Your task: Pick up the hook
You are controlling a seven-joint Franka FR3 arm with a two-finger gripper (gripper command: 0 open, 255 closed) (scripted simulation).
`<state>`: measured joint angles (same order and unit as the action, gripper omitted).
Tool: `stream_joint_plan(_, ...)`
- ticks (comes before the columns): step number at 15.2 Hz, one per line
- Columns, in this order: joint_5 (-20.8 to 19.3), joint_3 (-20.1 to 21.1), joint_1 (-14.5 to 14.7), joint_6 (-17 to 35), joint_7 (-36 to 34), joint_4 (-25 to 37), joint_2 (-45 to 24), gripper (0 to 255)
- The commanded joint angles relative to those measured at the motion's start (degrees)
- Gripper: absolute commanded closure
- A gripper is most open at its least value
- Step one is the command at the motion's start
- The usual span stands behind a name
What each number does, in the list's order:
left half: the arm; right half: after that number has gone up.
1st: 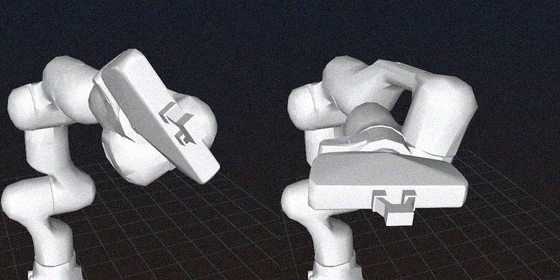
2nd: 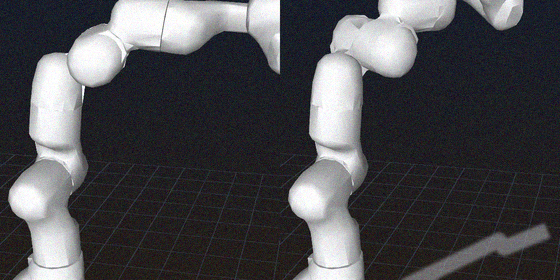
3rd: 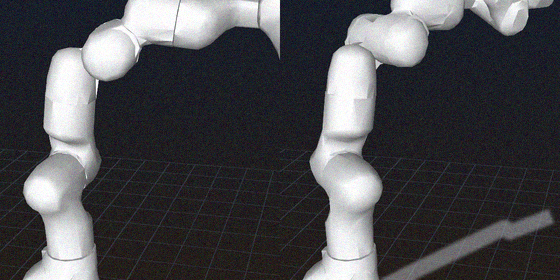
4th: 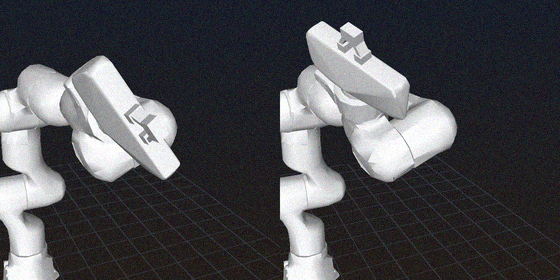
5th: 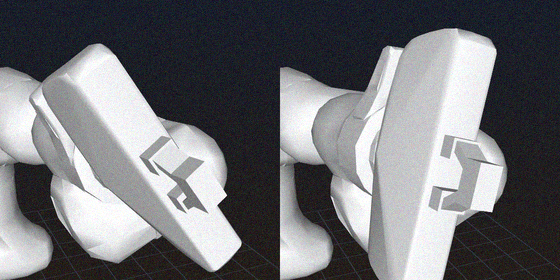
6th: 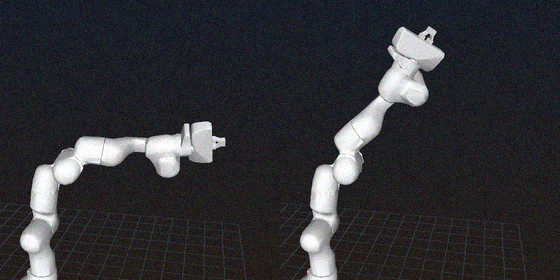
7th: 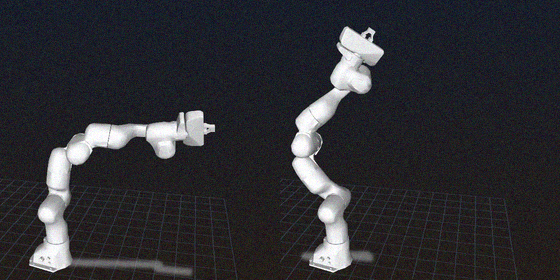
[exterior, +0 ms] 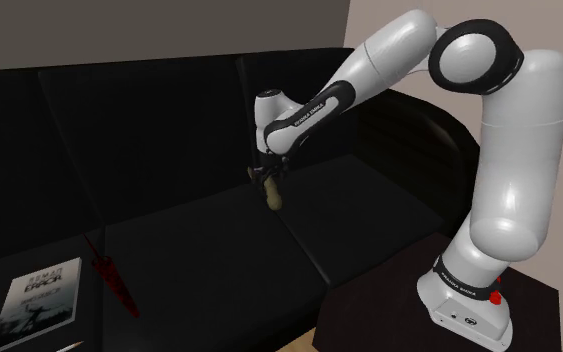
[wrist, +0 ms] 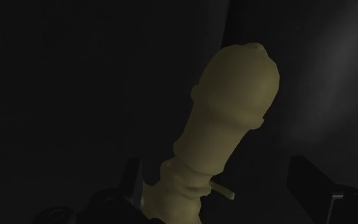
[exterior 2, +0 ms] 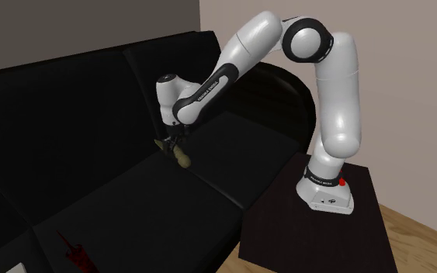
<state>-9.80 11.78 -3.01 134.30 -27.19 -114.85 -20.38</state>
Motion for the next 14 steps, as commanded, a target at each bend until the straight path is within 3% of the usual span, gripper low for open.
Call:
stream_joint_plan(1,-0.4,-0.3,0.1,1.2,-0.4,0.0,-1.2,0)
stream_joint_plan(7,-1.4,-0.7,0.5,4.0,-1.1,-0.3,-3.7,0)
stream_joint_plan(8,-1.4,-0.8,0.4,4.0,-1.1,-0.4,-3.7,255)
stream_joint_plan(14,-1.4,-0.8,0.5,3.9,-1.1,-0.3,-3.7,255)
